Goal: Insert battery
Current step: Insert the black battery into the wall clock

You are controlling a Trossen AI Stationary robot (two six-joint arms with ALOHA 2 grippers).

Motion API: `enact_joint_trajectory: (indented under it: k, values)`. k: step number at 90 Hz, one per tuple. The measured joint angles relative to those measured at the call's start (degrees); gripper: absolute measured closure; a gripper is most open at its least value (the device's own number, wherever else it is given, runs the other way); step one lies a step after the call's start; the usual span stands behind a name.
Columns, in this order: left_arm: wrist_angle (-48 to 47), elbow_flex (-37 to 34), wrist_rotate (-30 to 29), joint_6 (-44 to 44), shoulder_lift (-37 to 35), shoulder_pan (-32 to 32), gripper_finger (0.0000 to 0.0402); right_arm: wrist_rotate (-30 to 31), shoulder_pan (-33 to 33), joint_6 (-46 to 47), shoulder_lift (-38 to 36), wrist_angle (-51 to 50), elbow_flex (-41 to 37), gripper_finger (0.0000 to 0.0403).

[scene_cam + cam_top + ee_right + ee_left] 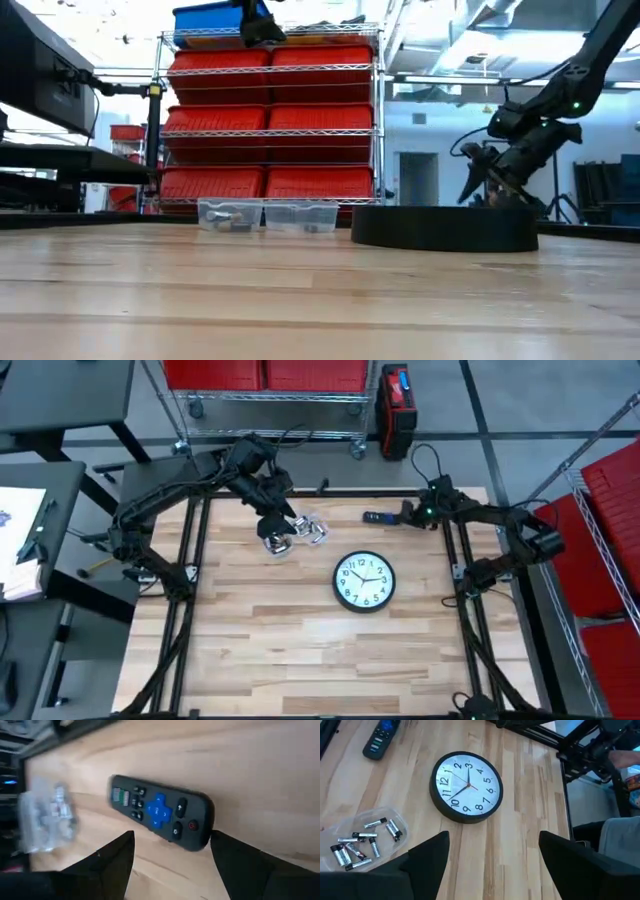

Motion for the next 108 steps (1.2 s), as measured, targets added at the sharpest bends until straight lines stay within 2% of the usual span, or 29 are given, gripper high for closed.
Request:
enact_joint_trajectory:
  k: [12, 18, 22, 30, 35, 40, 45, 51, 57, 76, 91, 100, 108]
  values:
    - [-0.4, 0.0, 0.0, 0.0, 0.0, 0.0, 0.0114, 2.5, 0.0, 0.4, -1.3, -1.5, 0.0, 0.0153]
    - [-0.3, 0.0, 0.1, 0.0, 0.0, 0.0, 0.0114, 1.7, 0.4, 0.5, -2.7, -2.0, 0.0, 0.0153]
    - [-0.4, 0.0, 0.2, -0.2, 0.0, 0.0, 0.0114, -1.3, 1.0, 0.7, -3.9, -2.1, 0.0, 0.0153]
    - [-0.6, -0.3, 0.2, -0.2, 0.0, -0.6, 0.0114, -12.1, 3.8, -0.1, -6.6, -3.4, 0.0, 0.0153]
    - [0.3, -1.6, 0.2, -0.6, 0.0, -1.5, 0.0114, -15.3, 6.4, -0.9, -8.6, -6.4, 0.0, 0.0153]
    - [1.5, -3.2, 0.0, -1.7, 0.0, -2.4, 0.0114, -14.6, 9.1, -2.6, -10.2, -11.0, 0.0, 0.0153]
    - [3.1, -5.4, -1.3, -3.4, 0.0, -3.5, 0.0114, -11.2, 12.3, -5.4, -11.5, -15.8, 0.0, 0.0153]
    - [6.7, -9.0, -4.1, -6.8, 0.0, -5.2, 0.0114, -6.9, 15.8, -9.4, -12.2, -20.9, 0.0, 0.0154]
    - [10.6, -12.5, -6.7, -10.2, 0.0, -6.7, 0.0114, -5.2, 18.4, -11.6, -12.8, -23.2, 0.0, 0.0154]
    - [25.3, -23.4, -14.3, -24.4, 0.6, -12.2, 0.0114, -8.0, 21.7, -15.9, -14.8, -23.2, -0.2, 0.0154]
    - [31.5, -28.7, -20.2, -31.9, 3.7, -16.3, 0.0114, -9.4, 21.8, -16.9, -16.5, -21.0, -5.7, 0.0154]
    - [32.2, -28.9, -24.6, -33.9, 7.0, -18.6, 0.0114, -11.0, 22.4, -12.3, -16.6, -13.3, -9.2, 0.0154]
    - [35.5, -28.9, -26.3, -35.1, 10.5, -20.1, 0.0114, -11.4, 23.9, -8.0, -16.6, -9.4, -10.7, 0.0154]
